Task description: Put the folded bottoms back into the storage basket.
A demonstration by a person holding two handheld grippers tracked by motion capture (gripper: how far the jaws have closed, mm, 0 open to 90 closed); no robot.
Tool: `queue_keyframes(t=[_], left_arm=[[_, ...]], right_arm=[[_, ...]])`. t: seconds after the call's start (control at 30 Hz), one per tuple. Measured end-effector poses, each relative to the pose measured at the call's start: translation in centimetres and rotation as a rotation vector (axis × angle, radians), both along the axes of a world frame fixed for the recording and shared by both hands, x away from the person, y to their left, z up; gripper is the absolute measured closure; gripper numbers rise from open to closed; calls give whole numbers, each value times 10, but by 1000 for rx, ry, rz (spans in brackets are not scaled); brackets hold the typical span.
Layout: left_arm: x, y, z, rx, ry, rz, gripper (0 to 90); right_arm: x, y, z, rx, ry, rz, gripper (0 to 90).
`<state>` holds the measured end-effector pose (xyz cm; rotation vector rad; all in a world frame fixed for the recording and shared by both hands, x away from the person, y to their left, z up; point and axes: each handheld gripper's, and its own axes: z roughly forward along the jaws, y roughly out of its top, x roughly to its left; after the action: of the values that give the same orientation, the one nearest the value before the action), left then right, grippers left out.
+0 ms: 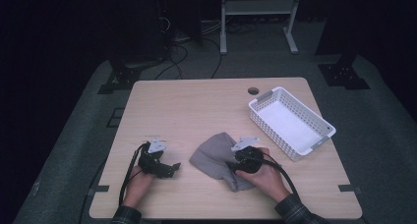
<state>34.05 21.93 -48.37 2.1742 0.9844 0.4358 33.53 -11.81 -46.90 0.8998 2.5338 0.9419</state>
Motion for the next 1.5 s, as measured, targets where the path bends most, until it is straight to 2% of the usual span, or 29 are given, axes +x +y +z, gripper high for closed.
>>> queue_keyframes(t=[0.07,0.3,0.83,1.2,1.5], left_arm=[[0,0,0,0,0,0,0],[0,0,0,0,0,0,0],[0,0,0,1,0,-1,0],[0,0,0,1,1,-1,0],[0,0,0,1,1,-1,0]], right_arm=[[-1,0,1,-14,-13,-3,532],[-3,1,3,-21,-12,-10,595],[-3,-5,15,35,63,7,620],[-4,-9,25,60,89,20,620],[-6,-13,35,72,93,35,620]])
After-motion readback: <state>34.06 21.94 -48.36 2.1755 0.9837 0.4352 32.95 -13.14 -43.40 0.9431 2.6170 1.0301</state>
